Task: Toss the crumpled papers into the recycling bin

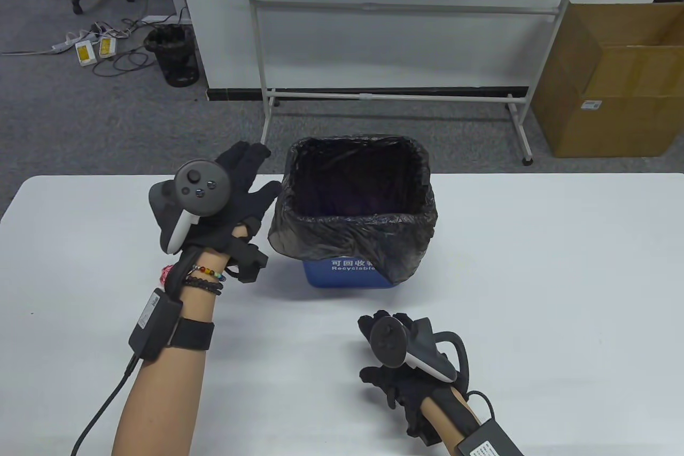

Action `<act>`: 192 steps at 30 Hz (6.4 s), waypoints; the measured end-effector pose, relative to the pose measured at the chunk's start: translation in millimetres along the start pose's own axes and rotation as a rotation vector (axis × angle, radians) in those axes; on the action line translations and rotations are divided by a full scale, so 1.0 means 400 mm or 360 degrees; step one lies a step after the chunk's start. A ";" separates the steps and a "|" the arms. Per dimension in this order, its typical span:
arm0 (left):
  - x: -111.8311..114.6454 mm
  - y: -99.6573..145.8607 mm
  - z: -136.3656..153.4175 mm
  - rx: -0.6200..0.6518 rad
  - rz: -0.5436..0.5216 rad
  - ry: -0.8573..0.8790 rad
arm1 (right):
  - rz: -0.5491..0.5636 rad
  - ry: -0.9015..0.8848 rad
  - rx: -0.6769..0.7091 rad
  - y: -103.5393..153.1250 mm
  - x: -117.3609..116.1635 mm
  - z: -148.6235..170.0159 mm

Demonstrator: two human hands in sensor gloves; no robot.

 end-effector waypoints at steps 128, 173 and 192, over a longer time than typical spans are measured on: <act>0.149 -0.105 -0.166 0.0319 0.0249 0.0397 | -0.0006 -0.0021 -0.0054 -0.010 -0.013 0.026; 0.483 0.060 0.402 -0.0463 0.0662 -0.0351 | -0.0030 0.0011 -0.0040 -0.009 -0.022 0.020; 0.458 0.065 0.373 -0.0455 0.0716 -0.0513 | -0.0020 0.0001 -0.0046 -0.008 -0.015 0.024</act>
Point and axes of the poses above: the tracker on the back of each hand, its own z axis roughly to the little-finger side, its own y axis roughly from the fingertips to the wrist, x = y × z, the point moved 2 cm from there along -y, roughly from the wrist to the fingertips, and after that the axes turned 10 degrees about x, right-handed, at the moved point
